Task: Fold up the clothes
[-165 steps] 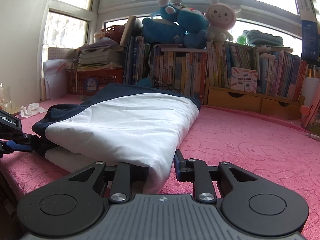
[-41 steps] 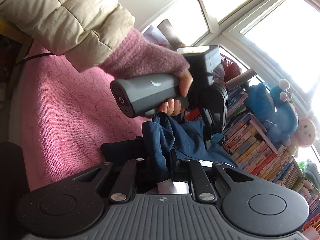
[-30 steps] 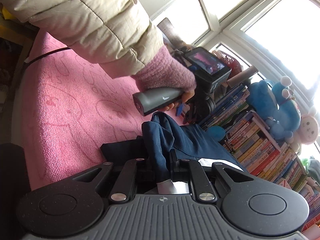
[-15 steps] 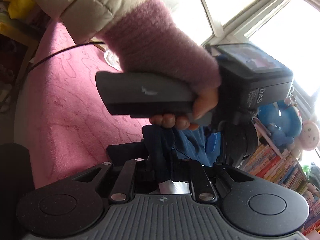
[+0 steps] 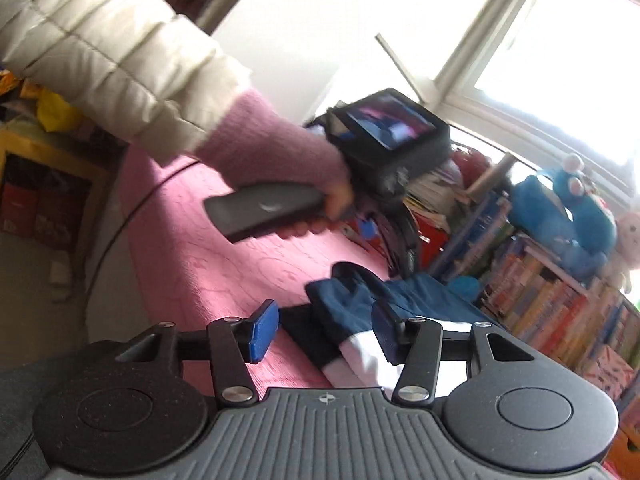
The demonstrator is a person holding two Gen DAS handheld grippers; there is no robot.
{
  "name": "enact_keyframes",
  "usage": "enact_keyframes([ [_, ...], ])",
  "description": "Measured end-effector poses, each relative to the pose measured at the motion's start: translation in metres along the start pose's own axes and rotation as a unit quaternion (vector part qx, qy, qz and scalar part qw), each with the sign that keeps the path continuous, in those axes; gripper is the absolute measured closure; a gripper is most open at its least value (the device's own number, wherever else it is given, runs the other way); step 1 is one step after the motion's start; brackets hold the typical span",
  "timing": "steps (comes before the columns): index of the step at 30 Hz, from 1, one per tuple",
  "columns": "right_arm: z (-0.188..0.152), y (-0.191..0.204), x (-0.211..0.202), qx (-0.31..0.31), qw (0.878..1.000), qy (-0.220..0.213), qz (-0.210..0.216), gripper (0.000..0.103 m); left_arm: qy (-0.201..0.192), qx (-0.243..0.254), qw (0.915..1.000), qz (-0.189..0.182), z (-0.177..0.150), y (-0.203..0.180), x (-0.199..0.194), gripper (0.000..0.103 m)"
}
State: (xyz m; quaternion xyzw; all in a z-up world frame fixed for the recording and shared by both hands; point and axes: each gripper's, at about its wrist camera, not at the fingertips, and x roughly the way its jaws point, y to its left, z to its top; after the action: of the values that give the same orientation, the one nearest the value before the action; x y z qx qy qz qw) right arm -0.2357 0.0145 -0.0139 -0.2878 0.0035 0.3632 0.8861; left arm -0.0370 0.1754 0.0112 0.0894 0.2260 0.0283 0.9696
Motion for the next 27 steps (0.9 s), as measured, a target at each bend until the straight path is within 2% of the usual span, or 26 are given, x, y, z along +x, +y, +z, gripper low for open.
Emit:
enact_keyframes([
  [5,-0.026,-0.036,-0.025,0.080,0.993,0.021,-0.089,0.045,-0.040,-0.028,0.9976,-0.050,0.004,-0.023,-0.046,0.048],
  [8,-0.043,-0.055,-0.042,0.121,0.981,0.041,-0.145,0.042,-0.035,-0.044,0.9957,-0.073,-0.007,-0.037,-0.060,0.047],
  [11,-0.059,-0.069,-0.051,0.161,0.968,0.070,-0.178,0.041,-0.013,-0.032,0.9977,-0.059,-0.023,-0.047,-0.060,0.047],
  [14,-0.077,-0.069,-0.051,0.174,0.961,0.097,-0.193,0.041,0.014,-0.022,0.9991,-0.033,-0.041,-0.050,-0.055,0.046],
  [15,-0.079,-0.070,-0.049,0.177,0.960,0.101,-0.192,0.041,0.023,-0.019,0.9993,-0.025,-0.046,-0.051,-0.054,0.043],
  [20,-0.084,-0.079,-0.039,0.207,0.953,0.114,-0.188,0.041,0.046,-0.036,0.9980,-0.023,-0.054,-0.048,-0.052,0.040],
  [25,-0.088,-0.097,-0.033,0.250,0.939,0.127,-0.199,0.040,0.053,-0.027,0.9980,-0.022,-0.056,-0.052,-0.050,0.040],
  [27,-0.093,-0.106,-0.033,0.264,0.934,0.136,-0.198,0.034,0.053,-0.026,0.9979,-0.024,-0.057,-0.052,-0.050,0.040],
])
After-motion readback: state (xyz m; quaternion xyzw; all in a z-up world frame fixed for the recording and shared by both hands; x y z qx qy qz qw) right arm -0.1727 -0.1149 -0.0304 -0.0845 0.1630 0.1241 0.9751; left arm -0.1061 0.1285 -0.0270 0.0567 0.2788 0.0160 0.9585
